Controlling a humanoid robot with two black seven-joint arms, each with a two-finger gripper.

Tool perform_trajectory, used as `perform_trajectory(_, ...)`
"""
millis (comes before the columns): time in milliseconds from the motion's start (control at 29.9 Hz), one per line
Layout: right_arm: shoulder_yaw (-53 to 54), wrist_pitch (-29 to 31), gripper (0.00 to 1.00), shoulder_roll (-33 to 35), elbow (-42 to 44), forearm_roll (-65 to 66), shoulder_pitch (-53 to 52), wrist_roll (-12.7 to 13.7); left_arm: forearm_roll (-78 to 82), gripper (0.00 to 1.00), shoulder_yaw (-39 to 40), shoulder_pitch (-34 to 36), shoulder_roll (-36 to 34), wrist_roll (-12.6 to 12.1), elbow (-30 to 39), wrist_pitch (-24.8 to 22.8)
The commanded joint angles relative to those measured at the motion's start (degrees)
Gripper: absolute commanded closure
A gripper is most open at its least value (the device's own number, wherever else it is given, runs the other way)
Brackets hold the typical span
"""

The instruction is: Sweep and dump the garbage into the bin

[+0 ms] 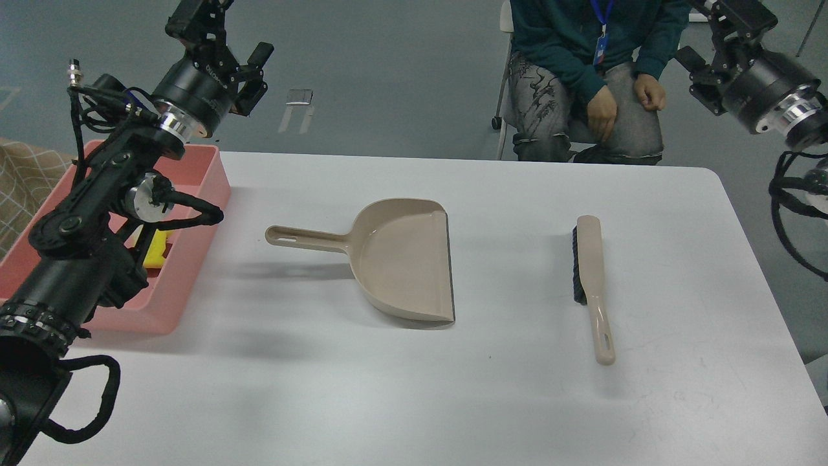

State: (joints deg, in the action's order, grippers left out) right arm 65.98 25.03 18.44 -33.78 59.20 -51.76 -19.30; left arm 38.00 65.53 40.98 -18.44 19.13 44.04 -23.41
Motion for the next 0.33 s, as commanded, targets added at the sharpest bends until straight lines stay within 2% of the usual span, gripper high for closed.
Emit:
perform_trajectory(0,0.38,-1.56,0.04,-4.20,1.35,-3.82,-0.01,-0.03,-2.84,0.02,-0.05,0.07,2.44,0.29,-3.16,-3.57)
perform_trajectory(100,0.47,-1.91,0.04,-6.66,1.43,-4.87,-0.01,-0.03,-2.93,0.02,-0.05,0.07,4.81,1.34,-6.76,-4.59)
perform_trajectory(301,0.47,-3.66,0.04,-9.12,1.44,-7.69,0.60,-0.03,-3.02,0.02,-0.23,-0.02,7.54,1.44,-8.87,-4.59)
